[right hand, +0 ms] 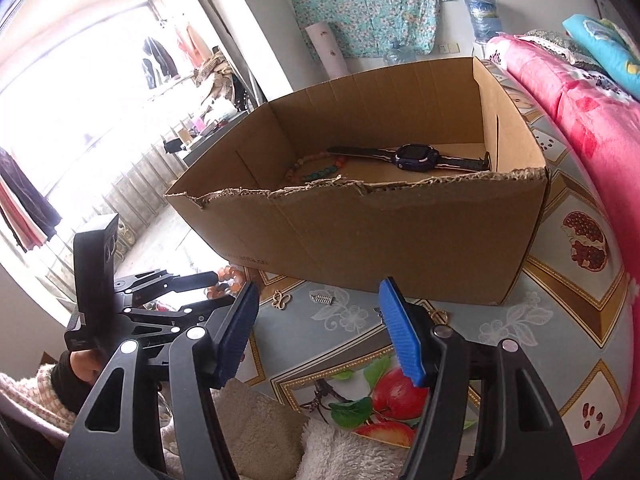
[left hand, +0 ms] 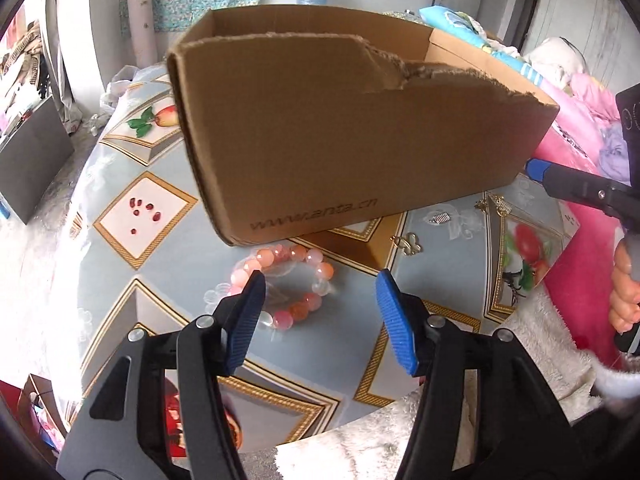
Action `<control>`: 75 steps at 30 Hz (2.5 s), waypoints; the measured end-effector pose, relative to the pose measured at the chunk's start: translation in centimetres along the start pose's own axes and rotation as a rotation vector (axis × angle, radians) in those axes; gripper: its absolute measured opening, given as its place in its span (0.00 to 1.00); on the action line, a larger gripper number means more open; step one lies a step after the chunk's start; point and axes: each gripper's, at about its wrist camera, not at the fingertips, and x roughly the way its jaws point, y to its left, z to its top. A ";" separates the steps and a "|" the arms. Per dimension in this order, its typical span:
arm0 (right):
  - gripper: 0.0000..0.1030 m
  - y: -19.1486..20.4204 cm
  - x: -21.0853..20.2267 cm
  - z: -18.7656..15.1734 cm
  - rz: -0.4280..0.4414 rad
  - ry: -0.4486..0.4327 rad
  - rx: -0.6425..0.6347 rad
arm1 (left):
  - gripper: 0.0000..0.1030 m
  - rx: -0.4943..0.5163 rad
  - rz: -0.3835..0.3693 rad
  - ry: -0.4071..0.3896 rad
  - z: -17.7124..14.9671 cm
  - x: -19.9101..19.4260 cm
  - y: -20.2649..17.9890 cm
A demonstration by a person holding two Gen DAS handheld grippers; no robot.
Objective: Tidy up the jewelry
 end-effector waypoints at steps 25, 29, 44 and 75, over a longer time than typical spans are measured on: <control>0.38 -1.1 0.9 0.8 0.058 -0.036 0.072 | 0.54 0.125 -0.056 -0.136 1.8 -2.0 -4.3; 0.38 0.0 1.7 -1.0 0.091 0.036 0.033 | 0.48 0.262 0.023 -0.077 0.8 -0.3 -6.6; 0.38 0.3 2.7 -4.2 0.106 0.127 0.029 | 0.27 0.317 0.009 0.005 2.0 2.5 -6.6; 0.38 0.2 3.0 -3.9 0.120 0.129 0.043 | 0.26 0.286 -0.059 0.029 2.6 3.1 -6.3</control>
